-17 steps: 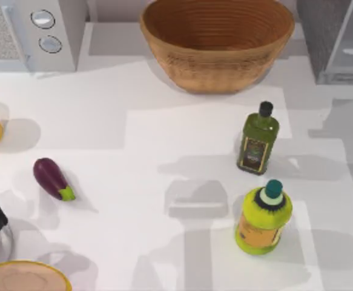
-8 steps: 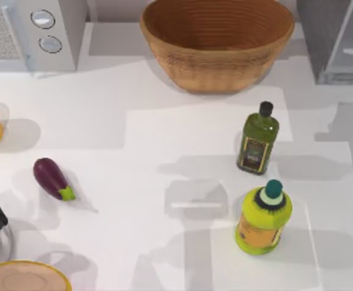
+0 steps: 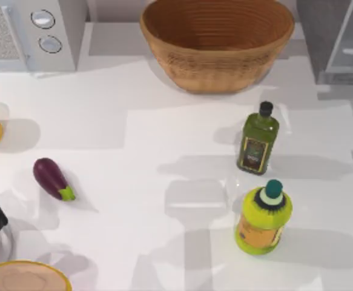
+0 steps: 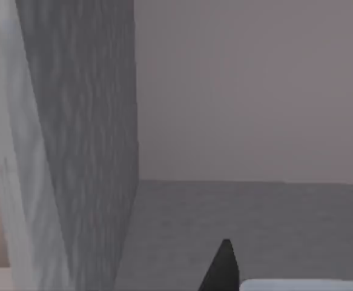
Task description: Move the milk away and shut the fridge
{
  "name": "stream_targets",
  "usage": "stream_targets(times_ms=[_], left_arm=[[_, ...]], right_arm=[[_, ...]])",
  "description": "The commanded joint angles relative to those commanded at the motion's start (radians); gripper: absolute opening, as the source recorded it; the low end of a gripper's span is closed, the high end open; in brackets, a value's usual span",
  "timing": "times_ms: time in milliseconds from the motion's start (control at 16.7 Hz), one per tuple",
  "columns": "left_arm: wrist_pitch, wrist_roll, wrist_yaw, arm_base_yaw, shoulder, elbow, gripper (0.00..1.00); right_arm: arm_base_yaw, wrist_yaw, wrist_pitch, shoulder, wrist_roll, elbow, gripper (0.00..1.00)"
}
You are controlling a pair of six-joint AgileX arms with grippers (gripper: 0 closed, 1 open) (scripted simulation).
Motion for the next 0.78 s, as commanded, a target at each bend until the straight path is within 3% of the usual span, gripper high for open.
stream_targets(times_ms=[360,780], left_arm=[[0.0,0.0,0.0,0.0,0.0,0.0,1.0],[0.0,0.0,0.0,0.0,0.0,0.0,1.0]], right_arm=[[-0.089,-0.079,-0.035,0.314,0.002,0.36,0.0],[-0.114,-0.105,-0.058,0.364,0.003,0.406,0.0]])
